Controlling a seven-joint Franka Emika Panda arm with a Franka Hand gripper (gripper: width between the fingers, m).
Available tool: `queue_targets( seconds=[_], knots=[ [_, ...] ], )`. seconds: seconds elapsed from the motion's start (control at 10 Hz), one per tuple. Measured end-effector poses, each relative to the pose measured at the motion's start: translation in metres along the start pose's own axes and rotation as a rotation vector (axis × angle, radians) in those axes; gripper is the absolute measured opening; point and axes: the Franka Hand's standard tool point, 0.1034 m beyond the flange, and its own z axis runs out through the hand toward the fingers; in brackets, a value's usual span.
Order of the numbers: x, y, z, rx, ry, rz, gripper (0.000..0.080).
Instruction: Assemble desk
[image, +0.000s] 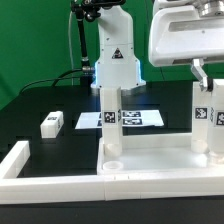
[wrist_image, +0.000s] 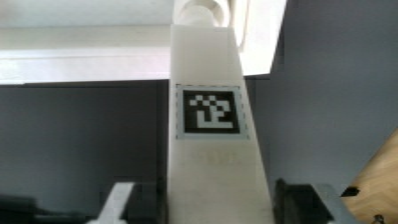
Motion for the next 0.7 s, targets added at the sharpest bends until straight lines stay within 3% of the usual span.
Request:
queue_targets(
  seconds=[0.3,0.7],
  knots=[
    [-0.0083,-0.0024,0.0032,0.0,-0.01,-0.008,0.0287],
    [-0.0035,-0.0018,0.0063,0.006,0.04,-0.01,0.0287]
  ],
)
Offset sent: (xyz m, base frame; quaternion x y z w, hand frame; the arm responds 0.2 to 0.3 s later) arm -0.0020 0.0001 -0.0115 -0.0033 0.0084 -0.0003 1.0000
